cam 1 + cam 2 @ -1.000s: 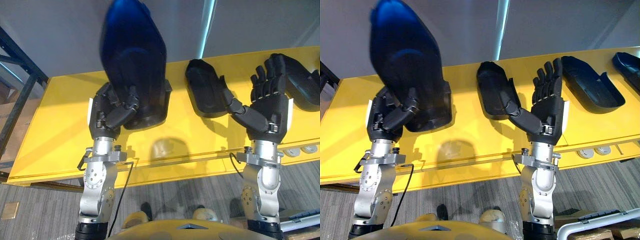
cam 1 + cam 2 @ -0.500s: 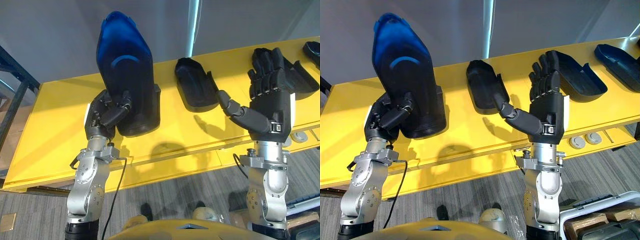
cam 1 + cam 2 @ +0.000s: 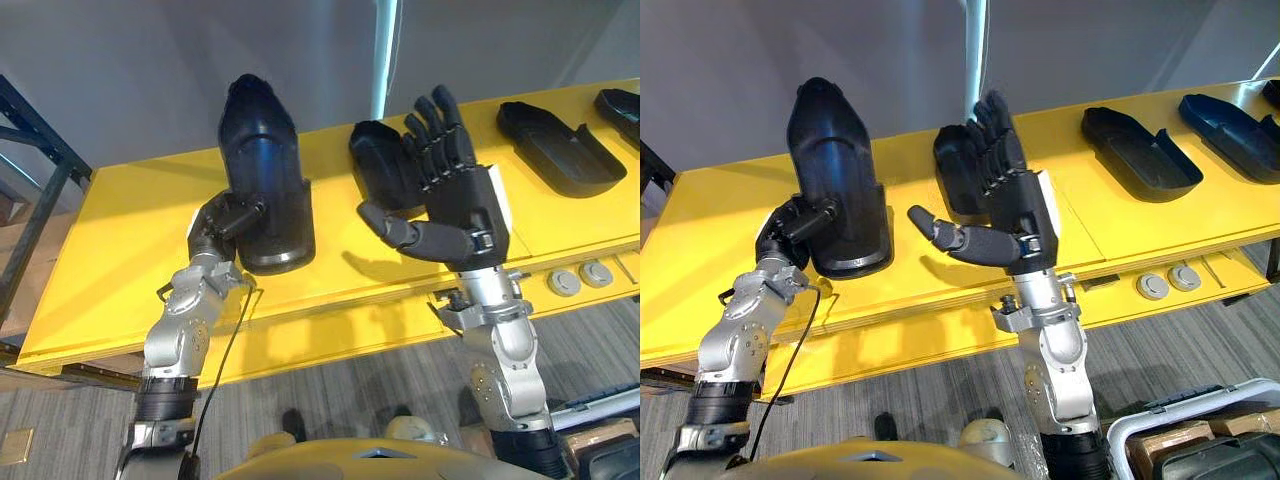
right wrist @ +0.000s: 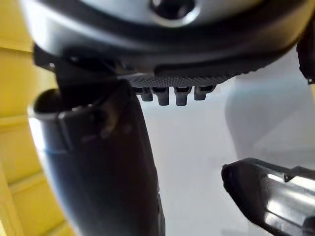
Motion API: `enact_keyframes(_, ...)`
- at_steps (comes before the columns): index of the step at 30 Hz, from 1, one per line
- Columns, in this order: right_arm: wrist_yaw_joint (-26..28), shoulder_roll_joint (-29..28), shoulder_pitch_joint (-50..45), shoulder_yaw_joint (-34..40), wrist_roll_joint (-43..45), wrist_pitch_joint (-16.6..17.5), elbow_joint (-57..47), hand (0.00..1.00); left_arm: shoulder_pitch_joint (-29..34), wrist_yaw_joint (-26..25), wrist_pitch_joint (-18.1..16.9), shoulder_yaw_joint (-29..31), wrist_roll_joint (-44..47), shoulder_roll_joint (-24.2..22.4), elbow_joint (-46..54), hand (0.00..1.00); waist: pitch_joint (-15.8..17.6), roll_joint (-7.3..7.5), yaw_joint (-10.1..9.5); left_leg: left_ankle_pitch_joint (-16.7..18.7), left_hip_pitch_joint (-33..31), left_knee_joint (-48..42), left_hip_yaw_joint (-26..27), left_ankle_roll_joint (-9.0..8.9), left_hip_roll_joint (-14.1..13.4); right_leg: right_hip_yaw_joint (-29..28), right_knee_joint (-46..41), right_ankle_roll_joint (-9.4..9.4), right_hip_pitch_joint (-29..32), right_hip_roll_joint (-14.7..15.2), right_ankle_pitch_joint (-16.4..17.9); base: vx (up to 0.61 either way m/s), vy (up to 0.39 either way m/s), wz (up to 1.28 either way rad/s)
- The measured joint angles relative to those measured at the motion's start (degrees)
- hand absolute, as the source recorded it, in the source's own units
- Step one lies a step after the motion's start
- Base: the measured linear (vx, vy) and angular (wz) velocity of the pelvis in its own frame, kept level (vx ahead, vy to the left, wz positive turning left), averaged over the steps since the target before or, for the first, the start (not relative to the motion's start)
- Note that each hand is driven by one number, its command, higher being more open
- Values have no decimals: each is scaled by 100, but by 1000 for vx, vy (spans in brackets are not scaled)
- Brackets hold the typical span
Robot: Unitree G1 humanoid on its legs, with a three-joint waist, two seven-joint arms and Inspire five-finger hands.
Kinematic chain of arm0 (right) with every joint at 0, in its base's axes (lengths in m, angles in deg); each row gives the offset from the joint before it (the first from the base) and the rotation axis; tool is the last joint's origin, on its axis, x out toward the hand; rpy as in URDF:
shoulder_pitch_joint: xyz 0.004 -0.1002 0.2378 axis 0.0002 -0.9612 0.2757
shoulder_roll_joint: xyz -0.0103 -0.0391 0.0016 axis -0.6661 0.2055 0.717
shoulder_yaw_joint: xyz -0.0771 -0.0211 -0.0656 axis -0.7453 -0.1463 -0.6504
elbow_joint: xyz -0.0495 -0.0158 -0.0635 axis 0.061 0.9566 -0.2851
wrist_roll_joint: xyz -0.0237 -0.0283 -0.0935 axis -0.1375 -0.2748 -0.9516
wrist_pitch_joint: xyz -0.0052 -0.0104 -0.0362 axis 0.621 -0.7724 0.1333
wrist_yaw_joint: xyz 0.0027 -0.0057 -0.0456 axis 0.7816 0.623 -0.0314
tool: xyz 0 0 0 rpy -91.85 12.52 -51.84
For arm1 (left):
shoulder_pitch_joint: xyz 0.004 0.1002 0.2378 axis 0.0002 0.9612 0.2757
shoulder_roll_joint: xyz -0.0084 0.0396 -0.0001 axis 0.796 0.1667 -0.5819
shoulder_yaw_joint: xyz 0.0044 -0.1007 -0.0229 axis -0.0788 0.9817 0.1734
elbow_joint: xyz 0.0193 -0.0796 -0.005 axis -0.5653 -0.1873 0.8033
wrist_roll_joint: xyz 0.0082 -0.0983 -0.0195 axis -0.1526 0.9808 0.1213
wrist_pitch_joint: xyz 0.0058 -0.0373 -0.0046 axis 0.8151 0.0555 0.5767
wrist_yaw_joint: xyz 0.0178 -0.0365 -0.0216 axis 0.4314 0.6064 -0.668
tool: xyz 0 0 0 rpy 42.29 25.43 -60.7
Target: Walk over and take three plastic housings, then place them on the shelf
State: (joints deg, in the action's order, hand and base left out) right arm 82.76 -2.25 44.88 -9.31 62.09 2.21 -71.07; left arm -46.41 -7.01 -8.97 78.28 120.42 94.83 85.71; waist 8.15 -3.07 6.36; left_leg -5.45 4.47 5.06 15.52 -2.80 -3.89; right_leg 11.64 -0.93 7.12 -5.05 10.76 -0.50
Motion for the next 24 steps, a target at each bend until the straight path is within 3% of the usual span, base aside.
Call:
enact_keyframes(7,47,4,329,-582,20,-101,297,100,-349,-67,-204,90,-6,33,-923,0,-43,-63,-7,-105,-131,2,-185,3,-9,171,21,-12,14,-13,-22,-25,2,13)
enact_keyframes(14,-86,-5,487,-992,-32,-342,355,100,-765,-115,-316,85,-42,136,-1538,0,-51,-54,-150,-215,-324,3,-272,-9,-54,244,7,-59,166,-63,-40,-9,-1,7)
enact_keyframes(23,-132,6,545,-891,-16,-389,374,100,-1416,-169,-389,-22,-261,541,-2427,0,-46,-61,-18,-272,-396,4,-123,-3,-88,48,-2,-94,358,-97,-141,-25,7,-10)
enact_keyframes(24,-107,7,541,-866,-14,-390,374,100,-1481,-161,-393,-21,-407,584,-2531,100,-39,-66,6,-271,-397,4,-106,-2,-89,34,-3,-95,368,-96,-150,-23,7,-7)
